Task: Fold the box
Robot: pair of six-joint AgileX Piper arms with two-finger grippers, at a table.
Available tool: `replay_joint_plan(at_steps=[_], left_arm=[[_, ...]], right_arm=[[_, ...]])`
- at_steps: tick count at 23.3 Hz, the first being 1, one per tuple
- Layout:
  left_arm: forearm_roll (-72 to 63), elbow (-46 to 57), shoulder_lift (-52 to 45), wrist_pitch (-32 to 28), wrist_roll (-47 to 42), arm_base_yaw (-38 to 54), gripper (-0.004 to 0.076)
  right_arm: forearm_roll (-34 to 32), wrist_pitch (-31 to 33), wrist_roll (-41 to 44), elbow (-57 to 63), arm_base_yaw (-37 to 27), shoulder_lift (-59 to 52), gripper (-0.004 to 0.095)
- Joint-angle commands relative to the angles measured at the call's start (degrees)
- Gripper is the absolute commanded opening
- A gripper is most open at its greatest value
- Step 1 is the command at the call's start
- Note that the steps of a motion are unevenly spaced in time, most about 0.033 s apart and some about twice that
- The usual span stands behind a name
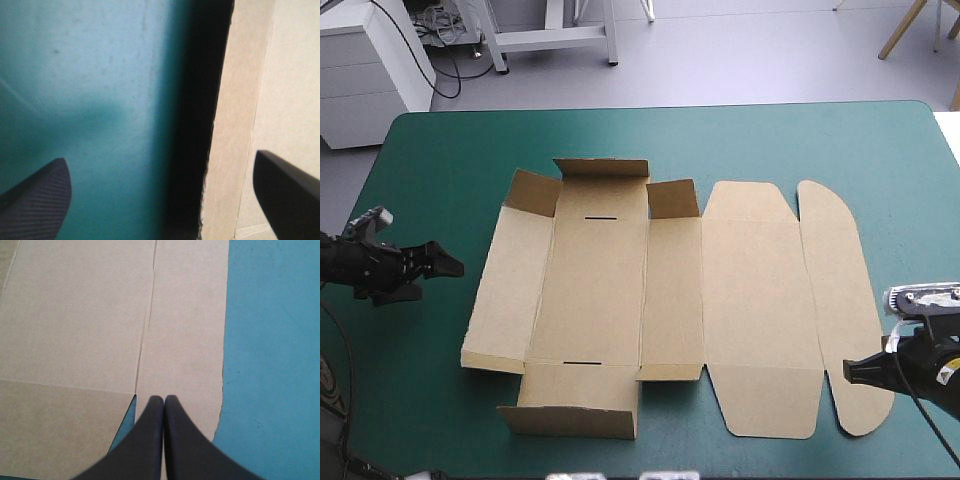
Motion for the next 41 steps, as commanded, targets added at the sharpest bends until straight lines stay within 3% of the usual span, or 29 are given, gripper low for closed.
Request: replay_joint_plan(at_steps=[1, 12, 18, 23, 25, 27, 32, 41], left_arm=[[-2.2, 1.6, -1.0, 4.3, 1.2, -3.8, 0.0734], [-3.8, 2.4, 0.0, 5.2, -1.3, -20.9, 0.0734], [-3.8, 2.4, 0.0, 4.9, -3.6, -25.6, 0.0734], [-3.5, 2.4, 0.0, 1.1, -5.6, -26.0, 0.0729], [-3.5, 2.4, 0.0, -0.9, -5.6, -26.0, 0.0654], [-3.4, 2.4, 0.0, -2.2, -5.6, -26.0, 0.0519], [-2.2, 2.4, 0.0, -3.6, -6.2, -26.0, -0.0005], [12.4, -2.9, -0.6, -4.1, -5.6, -29.2, -0.001]], right_arm=[[0.0, -3.1, -0.2, -1.4, -0.4, 0.3, -0.0019], [1.3, -4.4, -0.2, -1.4, -0.4, 0.3, -0.0019], [1.7, -5.3, -0.2, -1.4, -0.4, 0.3, -0.0019], [1.7, -5.2, -0.2, -1.4, -0.4, 0.3, -0.0019], [1.7, -5.2, -0.2, -1.4, -0.4, 0.3, -0.0019], [1.7, -5.2, -0.2, -1.4, -0.4, 0.3, -0.0019], [1.5, -5.0, -0.2, -1.4, -0.4, 0.3, -0.0019], [1.4, -5.0, -0.2, -1.4, -0.4, 0.3, -0.0019]])
